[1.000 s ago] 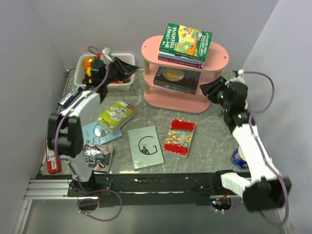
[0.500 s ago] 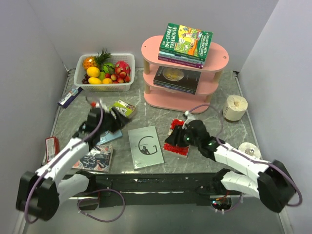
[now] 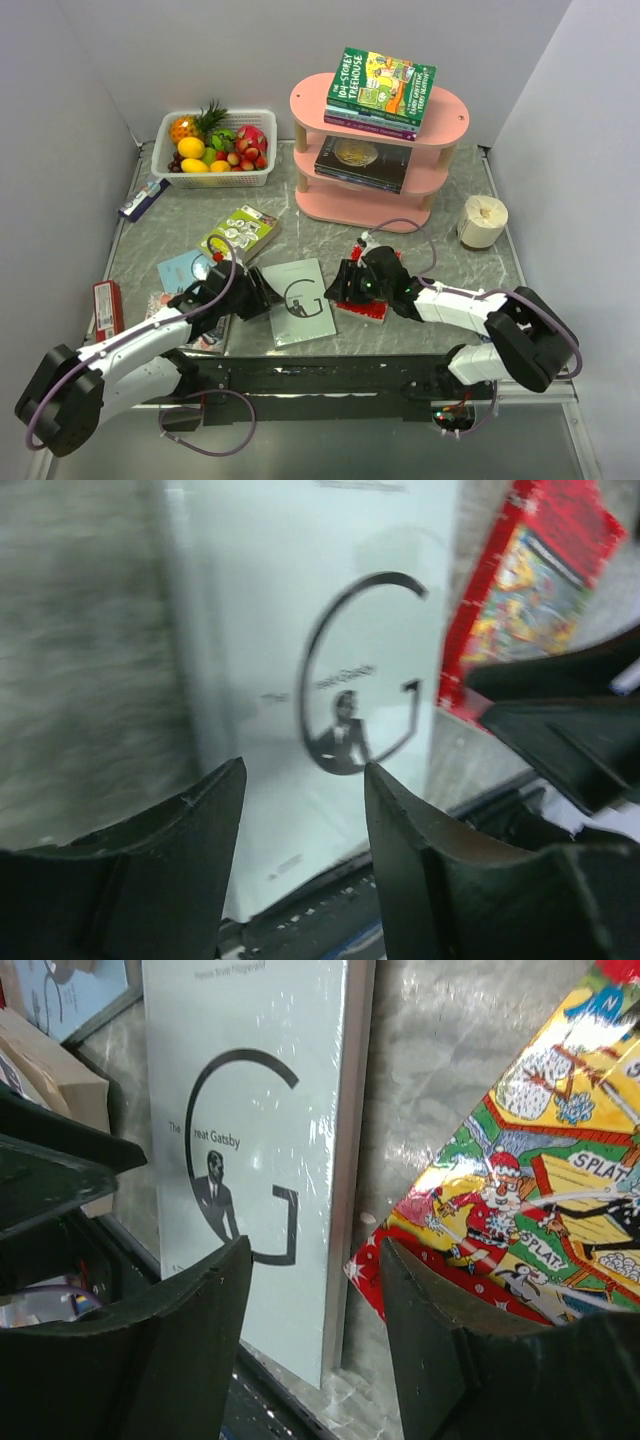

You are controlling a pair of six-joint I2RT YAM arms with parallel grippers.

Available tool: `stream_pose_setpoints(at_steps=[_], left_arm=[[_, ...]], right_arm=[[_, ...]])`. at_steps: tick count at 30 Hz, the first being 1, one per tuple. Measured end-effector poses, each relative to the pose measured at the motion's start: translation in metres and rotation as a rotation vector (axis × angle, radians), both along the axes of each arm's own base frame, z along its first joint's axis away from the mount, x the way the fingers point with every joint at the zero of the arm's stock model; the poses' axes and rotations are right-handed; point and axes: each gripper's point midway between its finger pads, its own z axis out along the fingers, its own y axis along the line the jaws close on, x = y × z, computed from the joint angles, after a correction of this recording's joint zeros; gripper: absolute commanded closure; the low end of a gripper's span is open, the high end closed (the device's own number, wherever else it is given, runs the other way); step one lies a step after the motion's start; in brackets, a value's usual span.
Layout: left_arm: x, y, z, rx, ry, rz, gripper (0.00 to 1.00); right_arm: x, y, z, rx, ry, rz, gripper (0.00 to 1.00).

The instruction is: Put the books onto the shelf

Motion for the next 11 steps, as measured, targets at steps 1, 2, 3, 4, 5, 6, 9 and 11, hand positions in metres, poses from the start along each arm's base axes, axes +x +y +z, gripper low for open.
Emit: stream_pose_setpoints(at_steps=[1, 2, 3, 4, 5, 6, 9, 11], left_arm=[[-0.001, 0.004, -0.003, 0.013, 0.007, 0.016, 0.39], [-0.001, 0.007, -0.004, 0.023, 0.007, 0.033, 0.35], [-0.002, 0.011, -0.002, 0.03, 0.001, 0.049, 0.34], [-0.001, 0.015, 0.001, 0.035, -0.012, 0.065, 0.33], [0.0, 0.018, 0.006, 0.035, -0.035, 0.084, 0.32], [0.002, 0.022, 0.014, 0.03, -0.064, 0.103, 0.32], [0.006, 0.03, 0.031, 0.014, -0.133, 0.145, 0.36], [0.008, 0.033, 0.04, -0.004, -0.172, 0.162, 0.31]], right_arm=[[0.001, 0.0, 0.002, -0.002, -0.008, -0.006, 0.39], [0.002, -0.001, 0.004, -0.005, -0.018, -0.015, 0.39], [0.003, -0.003, 0.006, -0.013, -0.031, -0.024, 0.39], [0.004, -0.005, 0.009, -0.018, -0.041, -0.031, 0.39], [0.004, -0.007, 0.014, -0.021, -0.062, -0.038, 0.39], [0.004, -0.01, 0.021, -0.023, -0.083, -0.043, 0.39], [0.004, -0.015, 0.04, -0.019, -0.153, -0.05, 0.39], [0.004, -0.02, 0.053, -0.012, -0.202, -0.057, 0.39]])
